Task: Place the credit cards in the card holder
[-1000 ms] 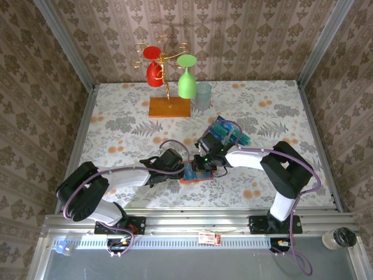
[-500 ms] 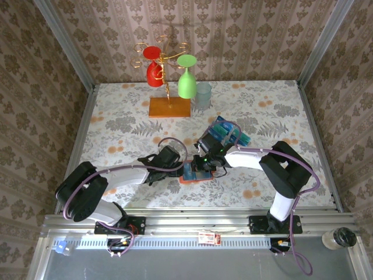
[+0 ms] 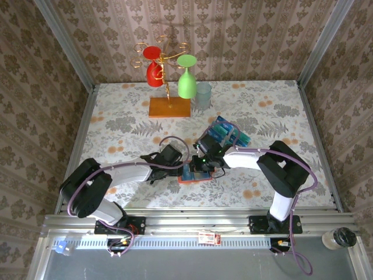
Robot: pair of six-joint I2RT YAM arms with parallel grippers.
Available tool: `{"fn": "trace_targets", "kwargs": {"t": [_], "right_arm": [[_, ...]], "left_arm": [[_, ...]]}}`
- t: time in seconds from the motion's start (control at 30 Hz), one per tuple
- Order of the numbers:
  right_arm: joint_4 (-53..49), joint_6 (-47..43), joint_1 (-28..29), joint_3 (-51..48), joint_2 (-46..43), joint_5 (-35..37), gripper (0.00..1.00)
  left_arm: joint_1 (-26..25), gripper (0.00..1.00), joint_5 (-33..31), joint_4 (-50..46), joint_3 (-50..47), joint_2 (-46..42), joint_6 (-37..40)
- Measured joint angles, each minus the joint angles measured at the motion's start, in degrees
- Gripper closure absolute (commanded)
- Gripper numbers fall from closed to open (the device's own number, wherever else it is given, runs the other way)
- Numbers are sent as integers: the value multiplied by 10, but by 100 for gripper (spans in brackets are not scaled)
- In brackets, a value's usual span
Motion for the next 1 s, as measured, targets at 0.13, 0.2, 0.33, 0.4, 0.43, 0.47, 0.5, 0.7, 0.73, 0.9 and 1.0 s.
{"fn": "trace_targets", "kwargs": {"t": [0.13, 0.2, 0.33, 0.4, 0.43, 0.47, 0.5, 0.7, 0.73, 0.9, 1.0], "right_arm": [[14, 12, 4, 0, 6, -6, 92], [15, 14, 4, 0, 6, -8, 92], [14, 14, 4, 0, 5, -8, 91], [11, 14, 3, 0, 1, -7, 91], [8, 14, 3, 0, -3, -7, 90], [4, 14, 3, 0, -8, -6, 89], [1, 14, 2, 0, -12, -5, 89], [-16, 7, -7, 0, -46, 3, 89], [-18, 5, -9, 0, -49, 4, 89], [-27, -3, -9, 0, -48, 6, 90], [-27, -3, -9, 0, -45, 6, 90]], "left_arm": [[0, 22, 0, 0, 1, 0, 1], [0, 21, 0, -2, 2, 0, 2], [4, 21, 8, -3, 2, -5, 7], [9, 20, 14, -3, 2, -11, 11], [13, 20, 13, -3, 2, -13, 11], [19, 20, 13, -4, 2, -16, 13], [23, 20, 13, -5, 2, -18, 13], [30, 21, 13, -5, 2, -31, 13], [30, 21, 13, -5, 1, -31, 13], [30, 21, 12, -5, -8, -31, 13], [30, 22, 12, -5, -12, -31, 13]]}}
